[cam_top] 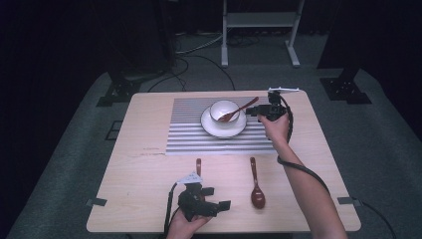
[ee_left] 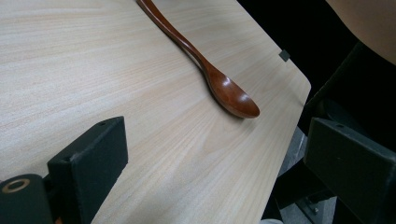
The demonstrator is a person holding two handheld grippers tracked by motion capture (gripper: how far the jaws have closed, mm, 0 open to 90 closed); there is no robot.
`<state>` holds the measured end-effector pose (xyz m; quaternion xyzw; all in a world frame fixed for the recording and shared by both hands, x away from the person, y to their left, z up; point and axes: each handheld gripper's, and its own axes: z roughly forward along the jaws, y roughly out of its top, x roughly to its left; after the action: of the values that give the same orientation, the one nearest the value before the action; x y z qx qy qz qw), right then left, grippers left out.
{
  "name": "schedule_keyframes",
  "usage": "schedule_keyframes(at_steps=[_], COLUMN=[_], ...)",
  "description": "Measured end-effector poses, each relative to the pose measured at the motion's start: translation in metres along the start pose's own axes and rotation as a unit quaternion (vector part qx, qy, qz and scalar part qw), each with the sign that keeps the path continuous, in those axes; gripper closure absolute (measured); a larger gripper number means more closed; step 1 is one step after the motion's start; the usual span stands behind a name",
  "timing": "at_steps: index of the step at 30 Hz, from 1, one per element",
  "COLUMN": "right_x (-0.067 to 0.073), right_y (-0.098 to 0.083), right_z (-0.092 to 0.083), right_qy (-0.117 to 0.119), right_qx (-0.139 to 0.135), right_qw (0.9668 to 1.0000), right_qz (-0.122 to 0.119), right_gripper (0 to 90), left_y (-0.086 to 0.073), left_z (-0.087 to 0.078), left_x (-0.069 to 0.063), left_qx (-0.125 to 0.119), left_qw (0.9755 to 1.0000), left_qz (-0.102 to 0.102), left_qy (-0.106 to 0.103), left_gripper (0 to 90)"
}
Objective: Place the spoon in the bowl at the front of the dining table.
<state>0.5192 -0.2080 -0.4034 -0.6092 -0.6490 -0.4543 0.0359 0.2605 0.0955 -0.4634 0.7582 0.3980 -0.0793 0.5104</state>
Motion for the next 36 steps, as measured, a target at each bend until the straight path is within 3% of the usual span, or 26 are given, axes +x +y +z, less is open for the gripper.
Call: schedule_keyframes(at_steps=[18,36], right_x=[0.005,-0.006], right_y=[-0.015,-0.039], right_z=[-0.007,-0.016], right_qy=[0.026,0.048], right_qx=[0.023,0.044], right_qw=[0.9992,0.9976], right_qz=[-0.021,-0.024], right_gripper=[58.8,55.4], left_y=[0.002,0.002], left_z=[-0.005,-0.006], left_x=[0.004,0.007], left_qx=[-0.008,-0.010], left_qw=[0.9999,0.9999], left_qz=[-0.004,-0.005], left_qy=[0.008,0.011], left_gripper=[5.3,5.3])
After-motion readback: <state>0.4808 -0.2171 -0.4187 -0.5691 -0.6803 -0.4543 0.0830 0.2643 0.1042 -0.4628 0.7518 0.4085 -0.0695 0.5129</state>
